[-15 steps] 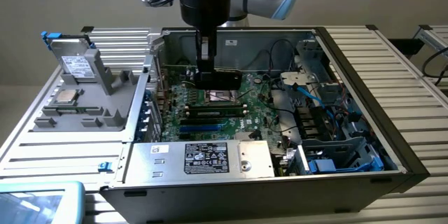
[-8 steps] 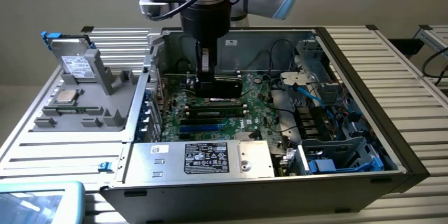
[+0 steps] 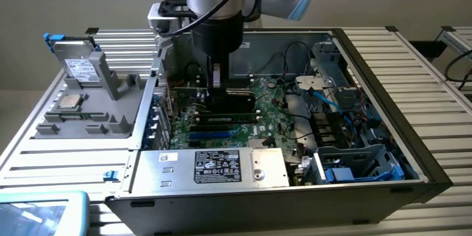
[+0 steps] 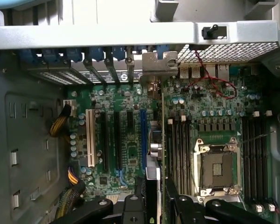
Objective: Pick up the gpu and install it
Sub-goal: 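Insert the gpu into the slot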
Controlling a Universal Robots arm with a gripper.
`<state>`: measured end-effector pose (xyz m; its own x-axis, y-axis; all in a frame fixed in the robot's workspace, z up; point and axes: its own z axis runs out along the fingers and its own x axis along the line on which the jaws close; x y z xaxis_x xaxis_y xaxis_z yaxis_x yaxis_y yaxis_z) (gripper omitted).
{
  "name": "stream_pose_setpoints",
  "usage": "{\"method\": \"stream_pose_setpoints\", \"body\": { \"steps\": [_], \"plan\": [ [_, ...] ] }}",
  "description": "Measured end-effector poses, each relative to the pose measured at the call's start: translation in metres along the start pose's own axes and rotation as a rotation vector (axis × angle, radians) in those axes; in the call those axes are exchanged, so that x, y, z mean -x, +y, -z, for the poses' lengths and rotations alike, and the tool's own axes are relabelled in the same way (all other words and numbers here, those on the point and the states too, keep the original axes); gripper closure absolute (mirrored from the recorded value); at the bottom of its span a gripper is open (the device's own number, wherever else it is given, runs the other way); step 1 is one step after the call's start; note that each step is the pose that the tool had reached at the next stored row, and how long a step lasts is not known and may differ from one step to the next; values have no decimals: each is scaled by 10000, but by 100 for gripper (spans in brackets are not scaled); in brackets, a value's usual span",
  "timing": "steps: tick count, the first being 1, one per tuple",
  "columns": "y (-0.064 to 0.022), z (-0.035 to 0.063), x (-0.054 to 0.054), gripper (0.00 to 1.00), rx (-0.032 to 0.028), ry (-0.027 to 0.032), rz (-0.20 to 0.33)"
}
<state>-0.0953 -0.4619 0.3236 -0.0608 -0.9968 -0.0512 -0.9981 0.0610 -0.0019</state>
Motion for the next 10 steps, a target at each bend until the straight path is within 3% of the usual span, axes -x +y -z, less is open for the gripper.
{"method": "stream_pose_setpoints", "body": {
  "steps": [10],
  "plan": [
    [0, -141, -14, 73, 34, 10, 225]
  ]
}}
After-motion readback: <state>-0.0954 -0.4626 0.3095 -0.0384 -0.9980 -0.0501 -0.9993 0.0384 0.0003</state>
